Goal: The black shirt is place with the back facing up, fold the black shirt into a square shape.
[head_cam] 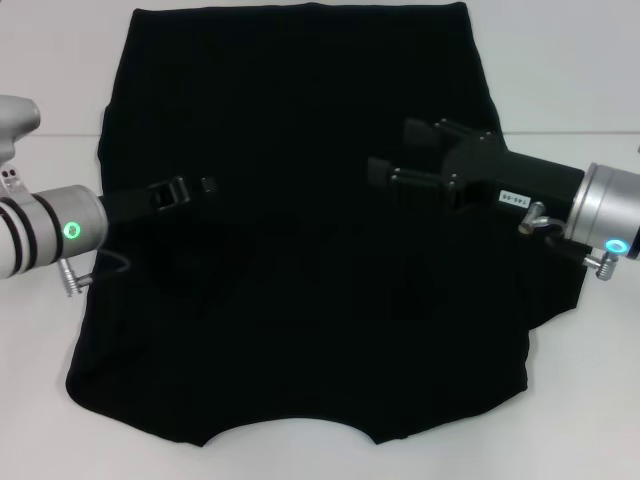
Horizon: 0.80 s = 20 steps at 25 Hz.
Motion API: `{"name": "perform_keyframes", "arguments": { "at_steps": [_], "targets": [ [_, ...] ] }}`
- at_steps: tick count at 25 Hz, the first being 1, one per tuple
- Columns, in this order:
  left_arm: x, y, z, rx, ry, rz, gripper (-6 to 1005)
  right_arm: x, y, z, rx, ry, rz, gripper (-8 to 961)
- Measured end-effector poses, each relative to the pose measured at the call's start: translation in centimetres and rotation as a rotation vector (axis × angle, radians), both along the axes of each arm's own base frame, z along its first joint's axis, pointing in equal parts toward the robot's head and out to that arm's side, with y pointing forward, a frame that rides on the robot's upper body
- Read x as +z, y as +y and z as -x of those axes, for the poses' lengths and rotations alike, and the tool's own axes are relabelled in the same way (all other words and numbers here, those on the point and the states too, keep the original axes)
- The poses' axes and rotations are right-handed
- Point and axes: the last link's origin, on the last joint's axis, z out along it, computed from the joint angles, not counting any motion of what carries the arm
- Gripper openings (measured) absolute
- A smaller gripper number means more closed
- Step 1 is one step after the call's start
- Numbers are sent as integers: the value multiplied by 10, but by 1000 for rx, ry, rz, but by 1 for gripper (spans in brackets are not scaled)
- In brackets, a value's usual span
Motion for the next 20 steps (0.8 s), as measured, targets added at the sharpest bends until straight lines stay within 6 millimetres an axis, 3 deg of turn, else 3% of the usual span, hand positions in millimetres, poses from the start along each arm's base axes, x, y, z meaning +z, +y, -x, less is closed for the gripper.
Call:
{"name": "perform_keyframes", "arguments": {
  "at_steps": [7,12,20],
  "targets": [
    [-1,-5,-15,-52,-161,-30,487,17,6,-9,-39,20,-50,915],
    [2,-21,-23,-200,-203,-38,681,47,17,-24,-160,58,-41,915],
    [-11,-63,-37,-673,-40,-31,746,104,33,-66,-587,61,109,916]
  ]
}}
